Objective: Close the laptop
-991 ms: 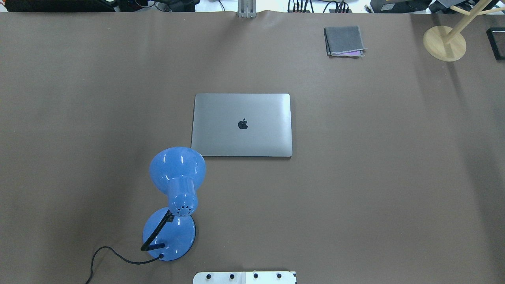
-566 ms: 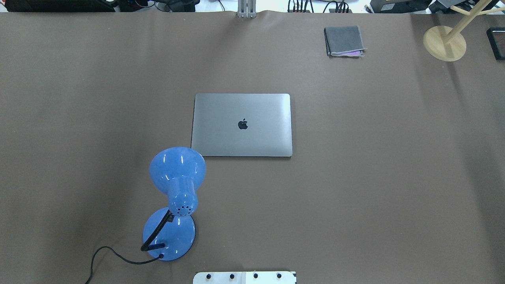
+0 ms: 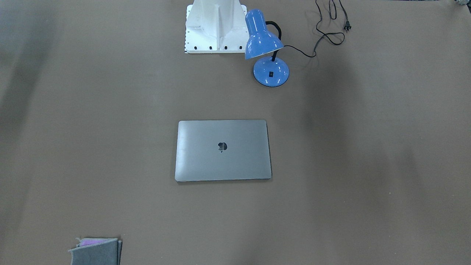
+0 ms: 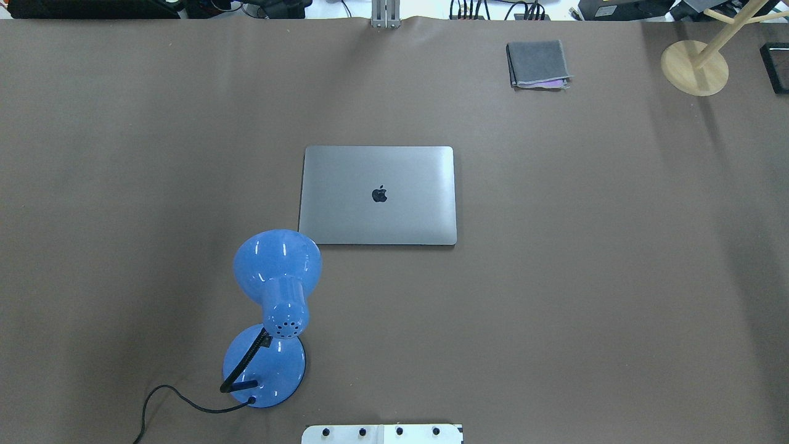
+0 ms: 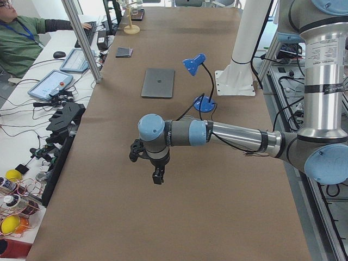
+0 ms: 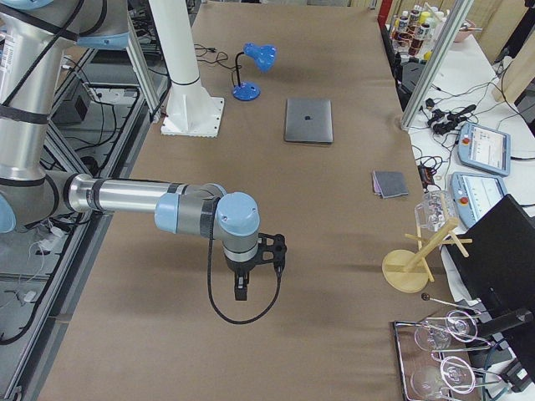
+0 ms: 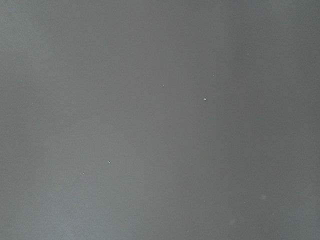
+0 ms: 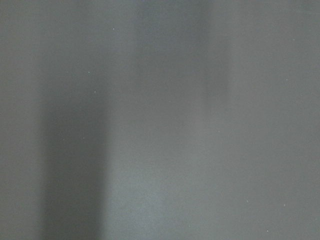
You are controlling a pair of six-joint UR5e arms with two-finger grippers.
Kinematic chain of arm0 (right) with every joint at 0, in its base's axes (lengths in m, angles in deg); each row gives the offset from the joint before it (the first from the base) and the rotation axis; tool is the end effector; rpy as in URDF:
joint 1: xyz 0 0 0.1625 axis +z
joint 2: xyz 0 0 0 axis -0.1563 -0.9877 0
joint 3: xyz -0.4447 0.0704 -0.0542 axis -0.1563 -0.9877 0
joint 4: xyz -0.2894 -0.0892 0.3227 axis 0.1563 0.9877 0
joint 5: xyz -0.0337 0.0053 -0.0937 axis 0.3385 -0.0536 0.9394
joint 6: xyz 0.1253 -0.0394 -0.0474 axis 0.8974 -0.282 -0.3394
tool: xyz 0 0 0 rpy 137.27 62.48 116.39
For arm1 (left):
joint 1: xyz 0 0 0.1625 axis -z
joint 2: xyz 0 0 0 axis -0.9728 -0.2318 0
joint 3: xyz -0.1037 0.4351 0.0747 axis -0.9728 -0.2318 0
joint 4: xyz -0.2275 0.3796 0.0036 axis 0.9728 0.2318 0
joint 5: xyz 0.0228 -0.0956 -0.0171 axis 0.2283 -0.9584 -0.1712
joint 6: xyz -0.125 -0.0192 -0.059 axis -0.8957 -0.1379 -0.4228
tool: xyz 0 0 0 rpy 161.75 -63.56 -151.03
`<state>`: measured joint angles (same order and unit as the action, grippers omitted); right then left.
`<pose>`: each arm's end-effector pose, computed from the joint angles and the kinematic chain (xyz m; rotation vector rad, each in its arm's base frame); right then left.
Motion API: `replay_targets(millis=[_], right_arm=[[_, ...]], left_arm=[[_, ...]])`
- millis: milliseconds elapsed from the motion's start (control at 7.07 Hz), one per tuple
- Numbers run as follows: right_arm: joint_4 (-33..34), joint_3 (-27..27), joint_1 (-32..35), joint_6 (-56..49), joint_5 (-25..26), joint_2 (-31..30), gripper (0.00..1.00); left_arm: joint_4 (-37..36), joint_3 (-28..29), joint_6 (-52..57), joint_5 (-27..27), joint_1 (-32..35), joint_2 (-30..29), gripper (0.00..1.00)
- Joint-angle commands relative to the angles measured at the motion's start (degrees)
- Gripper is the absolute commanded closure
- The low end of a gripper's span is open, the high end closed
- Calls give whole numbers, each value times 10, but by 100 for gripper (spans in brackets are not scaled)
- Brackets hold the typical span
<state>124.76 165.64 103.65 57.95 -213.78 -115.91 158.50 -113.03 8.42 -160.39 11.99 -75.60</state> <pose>0.0698 -0.3596 0.7048 0.0069 -0.7327 -0.0518 -0.0230 -0.4729 0.6512 0.0123 0.7873 0.1756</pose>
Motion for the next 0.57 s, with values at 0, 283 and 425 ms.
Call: replay_targets(millis=[0, 283, 425], right_arm=[[0, 1, 0, 0, -2, 1, 0], [0, 1, 0, 0, -2, 4, 0], [0, 2, 0, 0, -2, 5, 0]], left_arm=[[0, 1, 0, 0, -1, -1, 2], [0, 1, 0, 0, -2, -1, 2], [0, 0, 0, 0, -2, -1, 2]])
